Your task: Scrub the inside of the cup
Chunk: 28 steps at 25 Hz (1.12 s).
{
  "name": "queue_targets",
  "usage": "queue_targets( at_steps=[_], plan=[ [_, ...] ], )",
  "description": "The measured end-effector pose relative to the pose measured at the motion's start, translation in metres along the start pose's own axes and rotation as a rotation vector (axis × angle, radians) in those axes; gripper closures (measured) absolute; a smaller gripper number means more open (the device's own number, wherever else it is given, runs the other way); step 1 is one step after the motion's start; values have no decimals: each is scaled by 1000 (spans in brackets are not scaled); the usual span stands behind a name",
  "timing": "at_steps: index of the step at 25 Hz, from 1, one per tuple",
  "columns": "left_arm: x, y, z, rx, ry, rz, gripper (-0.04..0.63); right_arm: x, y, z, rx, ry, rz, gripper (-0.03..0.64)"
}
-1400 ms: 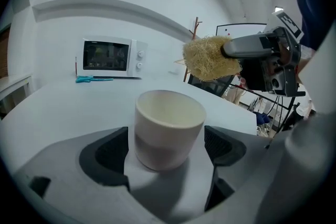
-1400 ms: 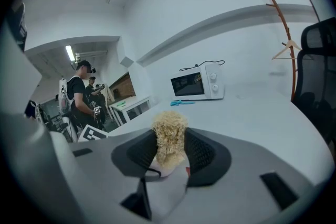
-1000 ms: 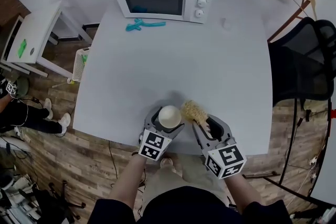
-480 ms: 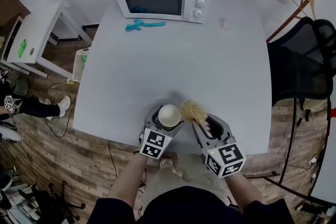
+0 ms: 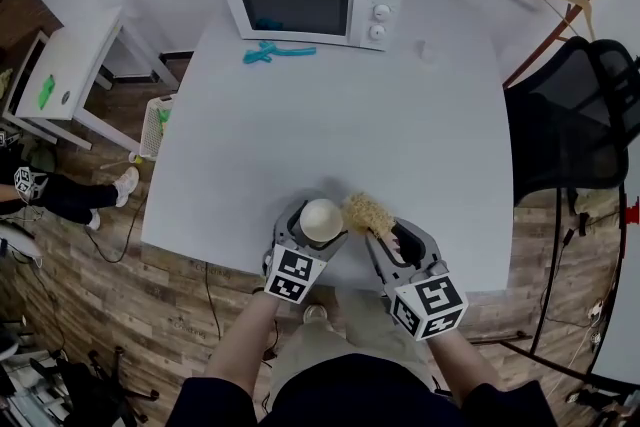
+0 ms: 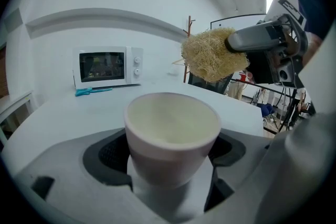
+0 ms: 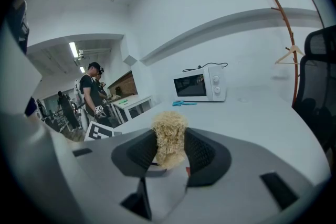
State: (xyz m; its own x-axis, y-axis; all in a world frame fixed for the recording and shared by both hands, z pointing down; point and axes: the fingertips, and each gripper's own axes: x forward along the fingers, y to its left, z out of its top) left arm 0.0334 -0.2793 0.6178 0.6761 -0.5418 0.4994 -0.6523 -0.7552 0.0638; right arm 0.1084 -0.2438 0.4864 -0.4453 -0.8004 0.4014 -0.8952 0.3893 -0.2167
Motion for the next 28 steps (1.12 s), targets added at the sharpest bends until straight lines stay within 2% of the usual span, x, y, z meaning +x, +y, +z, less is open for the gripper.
queue_targets(
  at_steps=[5, 13, 21, 28],
  plan=[
    [-14, 1, -3, -7, -1, 31, 161, -5, 12, 5, -22, -14, 18, 459],
    [-48, 4, 10, 33, -31, 86, 161, -11, 47, 17, -93, -39, 96, 459],
    [-87, -4, 15, 196, -22, 140, 161, -21, 98, 22, -266, -28, 213, 459],
    [-113, -17, 8, 238, -4, 160, 161, -31, 138, 3, -450, 54, 313, 459]
  ],
)
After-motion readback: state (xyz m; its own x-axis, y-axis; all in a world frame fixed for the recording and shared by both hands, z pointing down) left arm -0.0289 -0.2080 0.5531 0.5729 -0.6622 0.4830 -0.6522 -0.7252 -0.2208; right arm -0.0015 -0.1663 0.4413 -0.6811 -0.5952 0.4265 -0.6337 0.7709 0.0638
